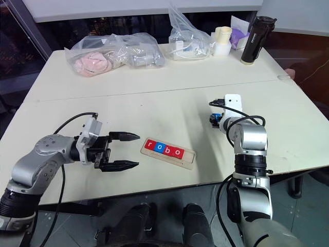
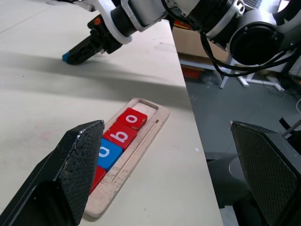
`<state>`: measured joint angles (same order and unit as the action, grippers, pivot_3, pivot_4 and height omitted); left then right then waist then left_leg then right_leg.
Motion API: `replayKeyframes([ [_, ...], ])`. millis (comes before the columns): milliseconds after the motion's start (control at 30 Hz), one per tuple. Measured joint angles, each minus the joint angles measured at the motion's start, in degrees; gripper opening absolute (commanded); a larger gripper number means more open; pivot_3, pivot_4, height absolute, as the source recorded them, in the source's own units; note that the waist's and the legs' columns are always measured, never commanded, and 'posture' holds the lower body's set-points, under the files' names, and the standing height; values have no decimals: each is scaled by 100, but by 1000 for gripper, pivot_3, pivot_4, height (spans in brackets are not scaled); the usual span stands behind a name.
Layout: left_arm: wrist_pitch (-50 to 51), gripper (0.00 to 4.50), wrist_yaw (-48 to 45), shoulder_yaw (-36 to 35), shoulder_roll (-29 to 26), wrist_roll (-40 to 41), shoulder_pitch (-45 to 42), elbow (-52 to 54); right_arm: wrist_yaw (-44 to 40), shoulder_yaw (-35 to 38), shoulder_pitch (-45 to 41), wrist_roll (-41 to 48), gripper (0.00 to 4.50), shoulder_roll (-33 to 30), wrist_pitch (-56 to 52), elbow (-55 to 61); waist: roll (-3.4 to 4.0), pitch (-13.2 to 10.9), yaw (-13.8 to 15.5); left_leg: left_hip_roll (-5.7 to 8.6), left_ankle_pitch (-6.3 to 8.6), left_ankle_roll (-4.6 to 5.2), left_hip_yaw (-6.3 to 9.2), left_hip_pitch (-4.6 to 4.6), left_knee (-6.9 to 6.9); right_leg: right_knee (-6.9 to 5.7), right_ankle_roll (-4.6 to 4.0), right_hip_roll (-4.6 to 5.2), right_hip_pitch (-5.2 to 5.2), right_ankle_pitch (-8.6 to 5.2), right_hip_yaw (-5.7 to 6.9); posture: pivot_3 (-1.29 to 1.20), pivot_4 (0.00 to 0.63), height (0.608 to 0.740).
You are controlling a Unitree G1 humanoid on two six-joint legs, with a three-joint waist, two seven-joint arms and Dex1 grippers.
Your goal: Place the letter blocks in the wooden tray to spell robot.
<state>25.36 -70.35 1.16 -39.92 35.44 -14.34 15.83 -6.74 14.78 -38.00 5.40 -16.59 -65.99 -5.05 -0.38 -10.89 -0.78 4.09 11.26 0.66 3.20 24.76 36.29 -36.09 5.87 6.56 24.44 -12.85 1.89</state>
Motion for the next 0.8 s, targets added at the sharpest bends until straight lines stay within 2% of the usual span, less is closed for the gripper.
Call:
replayKeyframes([
  [33,-2,4500,-1,11,4,-1,-5,0,-4,25,-1,46,3642,5,-25,16,0,0,0,0,0,0,0,0,-1,0,0,0,0,0,0,0,150,725],
  [133,-4,4500,-1,24,10,-3,-30,-1,6,101,-11,126,2904,61,-35,37,0,0,-3,-1,0,0,0,0,-3,0,0,-1,1,0,0,0,150,725],
  [233,-15,4500,-2,23,9,-4,-54,0,16,119,-10,178,1374,75,-30,37,0,0,-7,-1,0,0,0,0,-5,1,0,-1,2,0,0,0,150,725],
  [267,-23,4500,-2,23,9,-5,-54,0,15,115,-10,188,1137,76,-24,37,0,0,-8,-1,0,0,0,0,-5,1,0,-1,3,0,0,0,150,725],
  [500,-100,4500,-2,25,9,-20,-54,0,1,-15,-7,231,1148,17,-56,52,1,-1,-2,-1,0,0,0,0,-6,1,0,0,3,-1,-1,0,150,725],
  [600,-102,4500,-2,29,10,-29,-54,-2,-20,-203,118,222,1148,-202,-516,433,2,-1,18,0,0,0,1,0,-9,2,0,2,4,-1,-1,0,150,725],
  [733,-106,4500,-22,26,3,-29,-25,-6,-167,-260,807,501,1148,-562,-2197,2409,4,-2,46,3,1,0,3,9,-18,5,8,12,13,-7,-1,0,150,725],
  [800,-110,4500,-42,23,-4,-29,13,-6,-187,-247,1235,721,1148,-627,-2536,3316,3,-2,30,3,3,1,4,10,-21,8,11,16,11,-12,0,0,150,725],
])
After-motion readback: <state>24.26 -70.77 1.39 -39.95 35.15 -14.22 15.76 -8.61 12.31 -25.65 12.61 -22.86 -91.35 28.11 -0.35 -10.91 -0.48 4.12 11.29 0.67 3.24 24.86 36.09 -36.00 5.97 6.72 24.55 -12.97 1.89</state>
